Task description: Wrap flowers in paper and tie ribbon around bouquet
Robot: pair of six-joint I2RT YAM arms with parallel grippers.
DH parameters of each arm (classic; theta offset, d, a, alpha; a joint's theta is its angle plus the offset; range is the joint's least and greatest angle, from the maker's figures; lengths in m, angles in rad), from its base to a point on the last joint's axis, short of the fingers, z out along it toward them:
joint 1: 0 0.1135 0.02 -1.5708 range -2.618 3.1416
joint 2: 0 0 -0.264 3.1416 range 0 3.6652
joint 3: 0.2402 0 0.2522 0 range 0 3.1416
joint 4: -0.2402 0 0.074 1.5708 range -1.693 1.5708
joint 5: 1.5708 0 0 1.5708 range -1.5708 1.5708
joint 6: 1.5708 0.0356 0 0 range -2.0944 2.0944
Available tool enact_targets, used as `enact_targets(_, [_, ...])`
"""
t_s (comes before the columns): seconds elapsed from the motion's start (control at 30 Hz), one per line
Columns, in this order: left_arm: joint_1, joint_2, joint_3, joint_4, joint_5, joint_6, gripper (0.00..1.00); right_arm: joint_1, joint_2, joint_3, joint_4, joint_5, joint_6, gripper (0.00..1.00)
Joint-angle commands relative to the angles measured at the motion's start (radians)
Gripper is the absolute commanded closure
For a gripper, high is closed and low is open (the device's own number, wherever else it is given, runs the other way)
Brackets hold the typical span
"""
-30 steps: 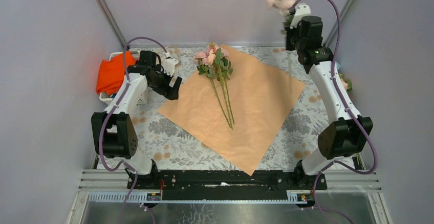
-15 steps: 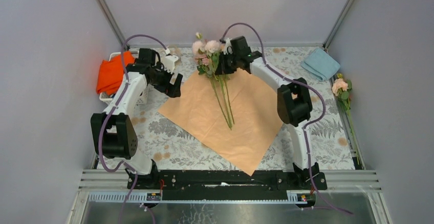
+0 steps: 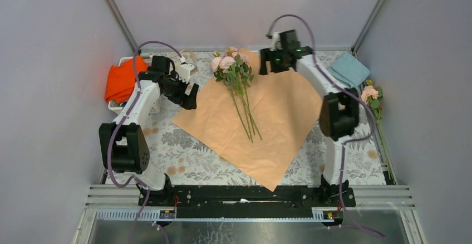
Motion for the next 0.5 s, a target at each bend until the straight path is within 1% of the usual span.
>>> enact_targets(0.0, [0.006, -0.020, -0.022, 0.005, 0.013, 0.013, 0.01, -0.266, -0.307, -0.338, 0.137, 0.253, -0.045, 0.23])
enact_targets(0.1, [0.006, -0.010, -0.022, 0.006, 0.017, 0.017, 0.01, -0.391, -0.372, -0.540, 0.230, 0.712, -0.140, 0.28])
enact_targets(0.13, [0.005, -0.004, -0.020, 0.005, 0.018, 0.016, 0.01, -0.453, -0.376, -0.588, 0.276, 0.826, -0.164, 0.30])
enact_targets(0.17, [0.006, 0.000, -0.017, 0.005, 0.019, 0.014, 0.01, -0.499, -0.376, -0.622, 0.306, 0.889, -0.175, 0.33])
enact_targets(0.23, [0.006, 0.012, -0.010, 0.005, 0.021, 0.011, 0.01, -0.595, -0.376, -0.675, 0.359, 0.922, -0.174, 0.34])
enact_targets(0.3, [0.005, 0.018, -0.007, 0.004, 0.020, 0.008, 0.01, -0.663, -0.373, -0.727, 0.427, 0.940, -0.179, 0.35])
enact_targets(0.37, [0.005, 0.021, -0.008, 0.005, 0.023, 0.007, 0.01, -0.701, -0.355, -0.763, 0.498, 0.954, -0.217, 0.34])
enact_targets(0.47, [0.005, 0.022, -0.012, 0.004, 0.020, 0.011, 0.01, -0.725, -0.311, -0.785, 0.597, 0.984, -0.294, 0.32])
